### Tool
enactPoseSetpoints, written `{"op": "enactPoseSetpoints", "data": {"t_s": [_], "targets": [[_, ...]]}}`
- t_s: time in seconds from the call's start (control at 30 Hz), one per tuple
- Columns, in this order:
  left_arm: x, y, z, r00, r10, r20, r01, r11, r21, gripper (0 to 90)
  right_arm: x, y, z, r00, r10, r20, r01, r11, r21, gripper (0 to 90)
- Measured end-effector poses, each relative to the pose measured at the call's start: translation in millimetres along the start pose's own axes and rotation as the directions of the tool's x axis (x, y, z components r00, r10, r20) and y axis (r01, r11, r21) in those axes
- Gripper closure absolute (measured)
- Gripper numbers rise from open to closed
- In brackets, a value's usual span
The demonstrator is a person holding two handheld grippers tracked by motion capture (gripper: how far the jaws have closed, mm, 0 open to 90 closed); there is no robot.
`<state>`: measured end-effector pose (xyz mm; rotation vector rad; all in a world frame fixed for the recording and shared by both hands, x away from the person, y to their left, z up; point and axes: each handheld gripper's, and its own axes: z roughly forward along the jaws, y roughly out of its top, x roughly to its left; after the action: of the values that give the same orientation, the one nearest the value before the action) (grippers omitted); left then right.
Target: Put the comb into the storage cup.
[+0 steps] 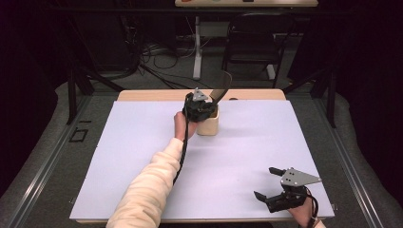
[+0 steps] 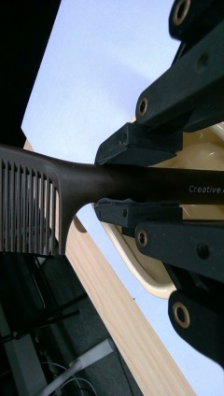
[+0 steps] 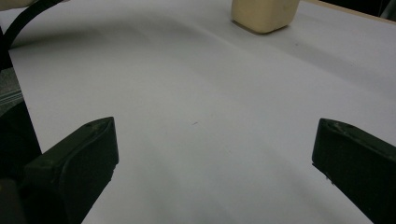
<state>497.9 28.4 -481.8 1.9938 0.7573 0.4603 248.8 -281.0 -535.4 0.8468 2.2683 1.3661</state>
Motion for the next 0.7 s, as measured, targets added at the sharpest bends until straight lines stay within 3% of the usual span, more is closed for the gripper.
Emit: {"op": "enactPoseSetpoints", "data": {"t_s": [0.7], "targets": [[0.7, -1.4, 1.8, 0.9999, 0.001, 0.013, -0.001, 0.9998, 0.019, 71.6, -0.2, -0.2, 0.1, 1.0, 0.004, 0.0, -0.004, 1.0, 0.002, 0.0]]}}
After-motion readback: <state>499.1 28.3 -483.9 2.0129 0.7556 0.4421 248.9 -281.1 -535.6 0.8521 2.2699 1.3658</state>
